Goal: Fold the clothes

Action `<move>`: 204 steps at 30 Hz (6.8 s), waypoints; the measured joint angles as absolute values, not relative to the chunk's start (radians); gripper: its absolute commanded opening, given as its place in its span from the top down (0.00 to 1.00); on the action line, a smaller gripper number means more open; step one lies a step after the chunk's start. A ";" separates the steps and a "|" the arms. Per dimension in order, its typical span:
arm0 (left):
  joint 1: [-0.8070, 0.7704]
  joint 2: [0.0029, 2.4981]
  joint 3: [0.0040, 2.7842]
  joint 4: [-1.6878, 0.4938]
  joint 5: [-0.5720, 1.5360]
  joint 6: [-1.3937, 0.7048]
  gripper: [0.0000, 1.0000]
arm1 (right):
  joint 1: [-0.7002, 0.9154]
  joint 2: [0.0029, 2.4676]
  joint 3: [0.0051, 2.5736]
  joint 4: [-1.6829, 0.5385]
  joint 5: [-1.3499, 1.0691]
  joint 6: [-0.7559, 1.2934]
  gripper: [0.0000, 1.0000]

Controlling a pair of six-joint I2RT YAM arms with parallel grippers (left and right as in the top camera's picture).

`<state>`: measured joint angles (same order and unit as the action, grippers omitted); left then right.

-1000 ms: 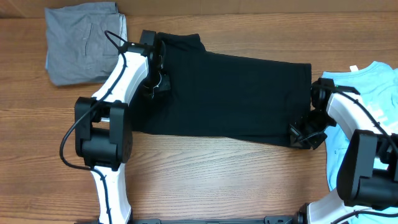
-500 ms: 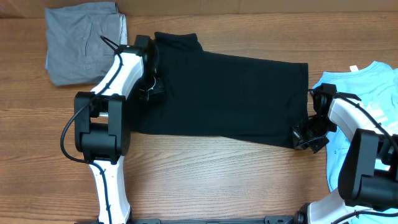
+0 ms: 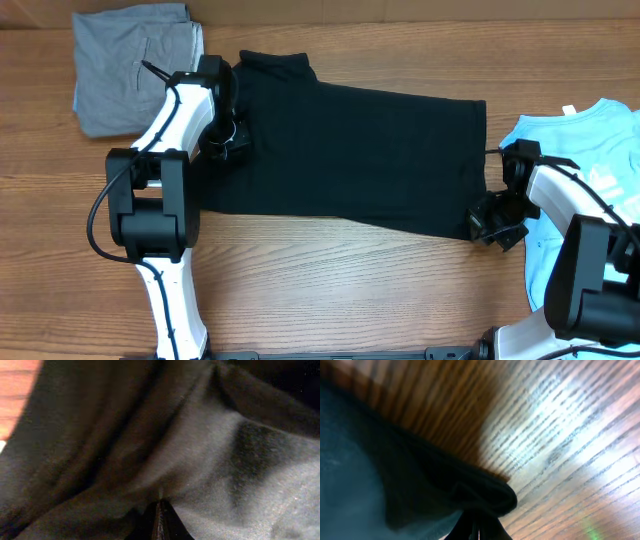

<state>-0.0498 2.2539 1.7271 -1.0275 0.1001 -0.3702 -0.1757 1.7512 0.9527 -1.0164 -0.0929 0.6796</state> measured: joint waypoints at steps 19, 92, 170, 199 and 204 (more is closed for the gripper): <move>0.091 2.262 1.753 -1.105 0.055 -0.390 0.96 | -0.196 1.736 1.014 -1.262 0.087 0.764 0.96; -0.037 2.158 1.806 -1.028 0.208 -0.363 0.00 | -0.183 1.808 1.053 -1.187 0.134 0.776 0.96; -0.112 2.246 1.805 -0.562 -0.031 -0.049 0.72 | -0.183 1.808 1.151 -1.193 0.067 0.702 0.96; -0.110 2.251 1.900 -0.903 0.034 -0.048 0.96 | -0.183 1.808 1.151 -1.171 0.052 0.702 0.96; -0.110 2.308 1.880 -0.896 0.049 -0.048 0.96 | -0.183 1.808 1.151 -1.171 0.052 0.702 0.96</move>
